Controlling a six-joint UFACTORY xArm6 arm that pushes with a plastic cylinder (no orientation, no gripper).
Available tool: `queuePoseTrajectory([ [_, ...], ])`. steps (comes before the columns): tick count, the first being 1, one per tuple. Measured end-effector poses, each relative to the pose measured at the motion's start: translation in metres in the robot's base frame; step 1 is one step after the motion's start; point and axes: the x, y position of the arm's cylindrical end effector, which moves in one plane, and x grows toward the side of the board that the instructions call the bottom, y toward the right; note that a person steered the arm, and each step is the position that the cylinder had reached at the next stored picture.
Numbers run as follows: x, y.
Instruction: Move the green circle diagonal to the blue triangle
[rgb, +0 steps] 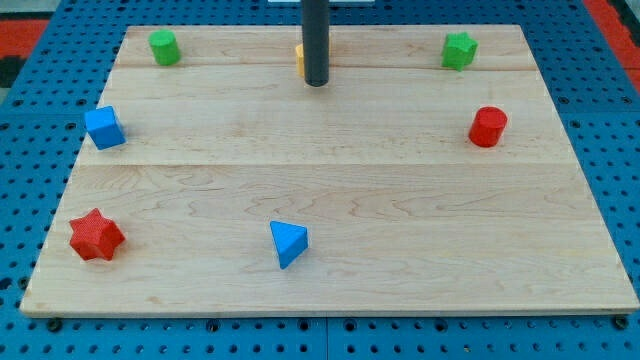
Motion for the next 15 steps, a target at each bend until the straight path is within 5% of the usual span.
queuePoseTrajectory([
  [1,0.004,-0.059],
  [4,-0.112,-0.153],
  [6,-0.092,-0.225],
  [8,-0.041,-0.139],
  [9,-0.096,-0.158],
  [10,-0.099,-0.204],
  [12,-0.007,-0.206],
  [13,0.022,-0.168],
  [15,0.028,0.020],
])
